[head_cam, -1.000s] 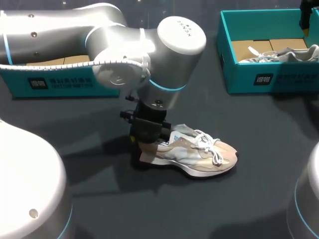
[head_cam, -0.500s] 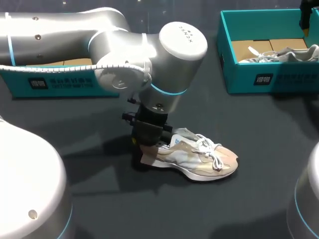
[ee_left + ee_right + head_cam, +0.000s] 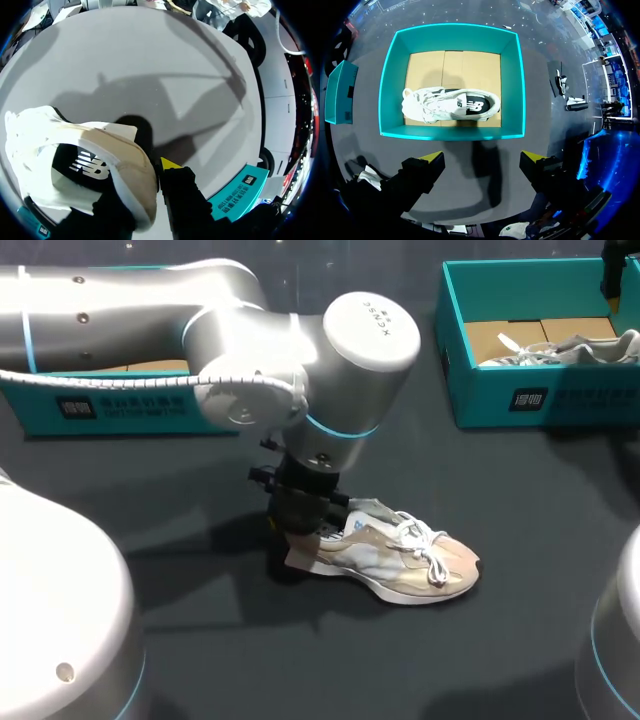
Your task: Take the shoe out of the shoebox, open the shoe tongue, remove and reinsert the insole, then place the shoe into the shoebox
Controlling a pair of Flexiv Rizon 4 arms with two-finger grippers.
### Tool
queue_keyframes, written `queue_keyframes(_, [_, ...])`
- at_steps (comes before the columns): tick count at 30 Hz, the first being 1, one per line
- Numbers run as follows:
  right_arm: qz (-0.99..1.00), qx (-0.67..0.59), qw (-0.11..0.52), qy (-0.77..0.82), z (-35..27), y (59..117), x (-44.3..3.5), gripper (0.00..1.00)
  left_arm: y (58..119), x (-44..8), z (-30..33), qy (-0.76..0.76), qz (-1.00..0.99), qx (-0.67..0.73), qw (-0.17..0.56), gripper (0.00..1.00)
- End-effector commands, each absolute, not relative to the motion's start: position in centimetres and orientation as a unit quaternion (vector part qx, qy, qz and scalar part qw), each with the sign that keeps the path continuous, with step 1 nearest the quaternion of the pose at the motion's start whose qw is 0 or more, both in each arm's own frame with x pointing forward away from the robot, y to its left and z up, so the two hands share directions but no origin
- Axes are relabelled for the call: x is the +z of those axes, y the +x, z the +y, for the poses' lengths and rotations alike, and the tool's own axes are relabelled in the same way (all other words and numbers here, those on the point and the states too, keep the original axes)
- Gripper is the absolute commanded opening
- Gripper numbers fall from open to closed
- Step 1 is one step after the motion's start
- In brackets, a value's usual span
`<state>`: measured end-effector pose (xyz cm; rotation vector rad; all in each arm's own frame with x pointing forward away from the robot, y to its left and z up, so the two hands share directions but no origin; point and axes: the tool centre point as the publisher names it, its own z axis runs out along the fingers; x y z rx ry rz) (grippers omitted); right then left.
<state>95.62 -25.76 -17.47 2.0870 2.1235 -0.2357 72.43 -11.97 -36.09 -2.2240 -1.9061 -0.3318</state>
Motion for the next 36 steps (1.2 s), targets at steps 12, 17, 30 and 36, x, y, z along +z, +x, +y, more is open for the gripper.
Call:
queue_keyframes(12, [0.709,-0.079,0.078,0.697,-25.8,95.5,-17.4,1.0,72.5,-37.2,-12.4,-0.751,-0.641,-0.116,0.107,0.0])
queue_keyframes(17, [0.709,-0.079,0.078,0.697,-25.8,95.5,-17.4,1.0,72.5,-37.4,-12.4,-0.752,-0.639,-0.118,0.108,0.0])
queue_keyframes(30, [0.709,-0.079,0.078,0.697,-25.8,95.5,-17.4,1.0,72.4,-37.2,-12.1,-0.751,-0.642,-0.117,0.106,0.44])
queue_keyframes(36, [0.709,-0.079,0.078,0.697,-25.8,95.5,-17.4,1.0,72.3,-35.9,-12.1,-0.748,-0.648,-0.109,0.093,0.88])
